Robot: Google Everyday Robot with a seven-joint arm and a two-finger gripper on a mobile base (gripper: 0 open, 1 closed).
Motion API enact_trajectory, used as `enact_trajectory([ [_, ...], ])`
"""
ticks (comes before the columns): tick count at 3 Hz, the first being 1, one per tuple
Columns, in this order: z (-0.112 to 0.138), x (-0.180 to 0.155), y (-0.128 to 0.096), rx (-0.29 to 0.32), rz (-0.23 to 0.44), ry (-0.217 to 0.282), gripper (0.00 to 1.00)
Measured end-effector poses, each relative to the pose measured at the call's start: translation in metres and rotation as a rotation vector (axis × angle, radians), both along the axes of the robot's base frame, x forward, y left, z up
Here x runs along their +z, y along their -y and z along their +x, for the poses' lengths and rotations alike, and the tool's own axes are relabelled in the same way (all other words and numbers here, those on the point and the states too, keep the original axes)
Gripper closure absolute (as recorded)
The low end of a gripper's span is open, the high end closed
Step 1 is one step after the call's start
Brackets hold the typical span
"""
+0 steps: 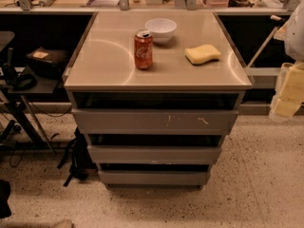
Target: Open top drawer
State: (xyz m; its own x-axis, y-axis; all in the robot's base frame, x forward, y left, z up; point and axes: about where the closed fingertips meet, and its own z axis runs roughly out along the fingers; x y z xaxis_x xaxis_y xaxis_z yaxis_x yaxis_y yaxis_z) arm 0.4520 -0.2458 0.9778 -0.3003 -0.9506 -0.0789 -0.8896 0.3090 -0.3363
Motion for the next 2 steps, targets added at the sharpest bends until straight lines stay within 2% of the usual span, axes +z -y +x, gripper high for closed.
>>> enact_trajectory([
  [1, 0.0, 0.0, 0.0, 0.0, 0.0, 0.0, 0.0],
  [2, 0.003, -0.024, -0.003, -0.006, 0.034, 0.007, 0.0],
])
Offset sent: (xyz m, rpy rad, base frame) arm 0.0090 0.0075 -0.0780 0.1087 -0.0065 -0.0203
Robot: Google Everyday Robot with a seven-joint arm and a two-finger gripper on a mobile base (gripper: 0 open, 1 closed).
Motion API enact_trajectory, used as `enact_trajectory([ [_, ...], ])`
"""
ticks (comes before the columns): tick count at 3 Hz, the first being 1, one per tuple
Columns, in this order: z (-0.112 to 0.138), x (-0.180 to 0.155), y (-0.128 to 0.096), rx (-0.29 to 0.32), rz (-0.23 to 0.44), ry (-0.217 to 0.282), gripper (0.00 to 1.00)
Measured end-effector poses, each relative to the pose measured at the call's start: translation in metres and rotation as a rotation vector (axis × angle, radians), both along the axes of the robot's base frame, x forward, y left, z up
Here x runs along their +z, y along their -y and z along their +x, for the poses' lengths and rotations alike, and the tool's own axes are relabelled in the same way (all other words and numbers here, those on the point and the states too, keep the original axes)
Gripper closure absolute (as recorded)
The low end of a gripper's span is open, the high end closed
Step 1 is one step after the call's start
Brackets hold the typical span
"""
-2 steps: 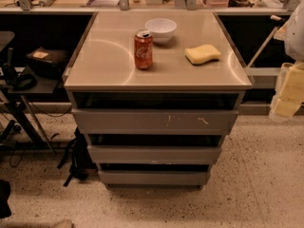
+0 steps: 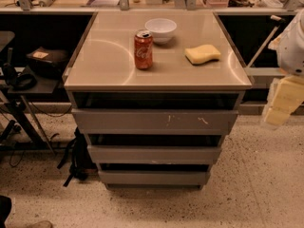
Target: Open top drawer
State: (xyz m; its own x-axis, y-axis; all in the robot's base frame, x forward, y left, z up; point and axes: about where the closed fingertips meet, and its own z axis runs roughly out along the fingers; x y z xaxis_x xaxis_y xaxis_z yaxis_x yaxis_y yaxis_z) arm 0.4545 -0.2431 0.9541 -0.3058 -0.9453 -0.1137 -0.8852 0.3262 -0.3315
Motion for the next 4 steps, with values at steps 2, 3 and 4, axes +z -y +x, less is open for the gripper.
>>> enact_trajectory([
  [2, 0.039, -0.14, -0.021, -0.049, 0.25, -0.08, 0.0],
  [3, 0.072, -0.218, -0.047, -0.049, 0.361, -0.178, 0.0],
  [4, 0.071, -0.219, -0.045, -0.054, 0.365, -0.17, 0.0],
])
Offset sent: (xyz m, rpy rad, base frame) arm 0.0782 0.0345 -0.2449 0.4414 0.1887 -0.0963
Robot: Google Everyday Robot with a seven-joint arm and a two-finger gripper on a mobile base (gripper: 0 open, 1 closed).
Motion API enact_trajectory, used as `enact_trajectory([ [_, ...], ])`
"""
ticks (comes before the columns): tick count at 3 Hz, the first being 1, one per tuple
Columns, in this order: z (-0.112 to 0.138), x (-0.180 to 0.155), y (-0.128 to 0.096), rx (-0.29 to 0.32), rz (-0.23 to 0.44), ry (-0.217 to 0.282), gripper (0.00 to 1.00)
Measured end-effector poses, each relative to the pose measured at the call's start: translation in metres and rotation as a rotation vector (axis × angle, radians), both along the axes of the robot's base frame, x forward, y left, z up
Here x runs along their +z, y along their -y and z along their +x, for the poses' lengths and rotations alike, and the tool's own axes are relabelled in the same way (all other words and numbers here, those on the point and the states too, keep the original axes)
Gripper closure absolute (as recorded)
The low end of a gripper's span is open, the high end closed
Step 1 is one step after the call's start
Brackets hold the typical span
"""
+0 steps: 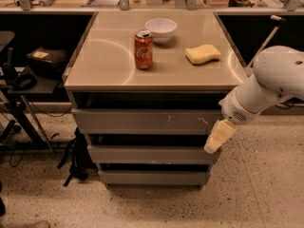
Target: Open top drawer
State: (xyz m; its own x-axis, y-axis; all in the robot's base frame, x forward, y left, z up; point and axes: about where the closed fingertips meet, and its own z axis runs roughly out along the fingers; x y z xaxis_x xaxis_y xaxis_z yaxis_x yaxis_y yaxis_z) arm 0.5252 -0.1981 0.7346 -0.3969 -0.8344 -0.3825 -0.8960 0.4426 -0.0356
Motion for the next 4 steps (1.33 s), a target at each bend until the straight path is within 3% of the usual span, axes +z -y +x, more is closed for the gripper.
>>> enact_trajectory([
  [1, -0.007, -0.026, -0.023, 0.04, 0.067, 0.02, 0.0],
  [2, 0.003, -0.049, -0.079, 0.11, 0.173, 0.089, 0.0],
  [4, 0.01, -0.047, -0.086, 0.113, 0.181, 0.116, 0.0],
])
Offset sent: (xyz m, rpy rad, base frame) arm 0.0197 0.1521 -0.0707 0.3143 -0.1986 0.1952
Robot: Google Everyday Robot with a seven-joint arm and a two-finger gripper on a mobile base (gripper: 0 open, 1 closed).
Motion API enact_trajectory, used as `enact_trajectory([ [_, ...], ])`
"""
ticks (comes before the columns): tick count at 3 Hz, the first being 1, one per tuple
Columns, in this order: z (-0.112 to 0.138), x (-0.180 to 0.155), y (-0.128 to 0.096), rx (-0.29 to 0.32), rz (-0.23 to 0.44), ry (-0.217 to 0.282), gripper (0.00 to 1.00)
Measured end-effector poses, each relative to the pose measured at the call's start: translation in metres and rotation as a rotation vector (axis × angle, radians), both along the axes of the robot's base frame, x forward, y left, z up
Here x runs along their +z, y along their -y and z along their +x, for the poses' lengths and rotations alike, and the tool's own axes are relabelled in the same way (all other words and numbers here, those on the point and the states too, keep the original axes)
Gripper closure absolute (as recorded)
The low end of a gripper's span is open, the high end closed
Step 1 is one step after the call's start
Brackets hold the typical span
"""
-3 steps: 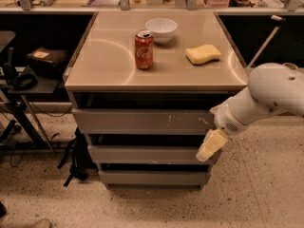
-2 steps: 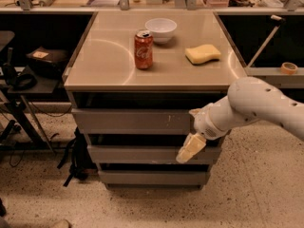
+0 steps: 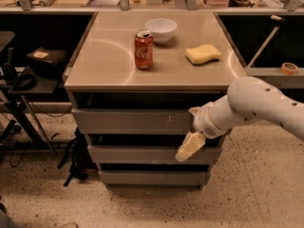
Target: Open top drawer
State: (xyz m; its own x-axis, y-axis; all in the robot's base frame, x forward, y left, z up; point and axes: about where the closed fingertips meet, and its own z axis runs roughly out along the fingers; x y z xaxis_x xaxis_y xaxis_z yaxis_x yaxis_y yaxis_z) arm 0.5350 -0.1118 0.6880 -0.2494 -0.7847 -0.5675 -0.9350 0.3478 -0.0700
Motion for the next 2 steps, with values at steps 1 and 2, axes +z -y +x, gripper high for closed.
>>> enact_trajectory([
  [1, 0.022, -0.014, -0.003, 0.023, -0.075, 0.012, 0.0],
  [2, 0.093, -0.029, 0.001, -0.017, -0.202, 0.091, 0.0],
])
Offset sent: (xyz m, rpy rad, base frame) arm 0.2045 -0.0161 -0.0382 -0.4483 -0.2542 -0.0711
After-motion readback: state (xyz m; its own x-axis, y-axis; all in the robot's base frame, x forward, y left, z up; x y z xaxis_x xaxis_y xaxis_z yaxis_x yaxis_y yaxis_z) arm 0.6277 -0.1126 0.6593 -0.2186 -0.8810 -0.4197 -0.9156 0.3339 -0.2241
